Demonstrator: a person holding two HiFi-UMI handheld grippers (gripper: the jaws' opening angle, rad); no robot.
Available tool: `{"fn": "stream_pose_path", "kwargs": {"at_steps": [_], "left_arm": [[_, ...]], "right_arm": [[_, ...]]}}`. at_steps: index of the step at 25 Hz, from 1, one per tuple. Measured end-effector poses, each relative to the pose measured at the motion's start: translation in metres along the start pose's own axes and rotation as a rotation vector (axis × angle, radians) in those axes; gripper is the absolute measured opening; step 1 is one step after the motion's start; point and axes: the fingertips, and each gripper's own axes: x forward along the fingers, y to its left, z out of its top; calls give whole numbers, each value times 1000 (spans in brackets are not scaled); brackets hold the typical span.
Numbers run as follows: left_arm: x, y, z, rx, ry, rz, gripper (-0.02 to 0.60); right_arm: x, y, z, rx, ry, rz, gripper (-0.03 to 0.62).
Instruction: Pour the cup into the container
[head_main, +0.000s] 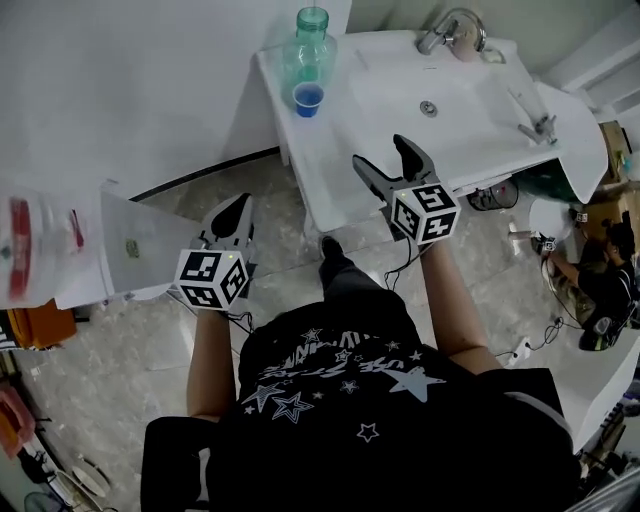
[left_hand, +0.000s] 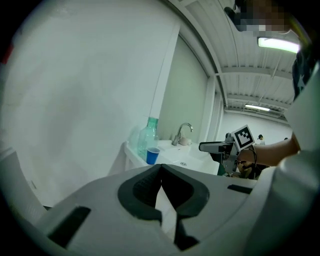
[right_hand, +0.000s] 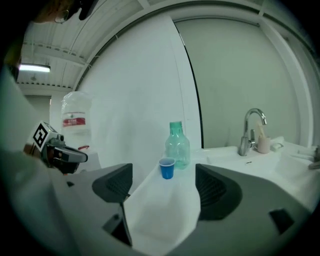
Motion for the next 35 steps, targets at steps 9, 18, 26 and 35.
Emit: {"fn": "stream_pose_path", "kwargs": {"at_steps": [9,18,26,35], "left_arm": [[69,16,25,-32,0,143,11],[105,38,29,-51,8,251,11],[121,58,22,-79,43,310,11],[135,74,18,-93,83,335,11]], "right_arm": [[82,-53,9,-74,87,257,390],[148,-46,-10,-170,153,517,379],[193,-24,-35,-241,199,717,366],[223,-14,-64,-355,245,820,368]]}}
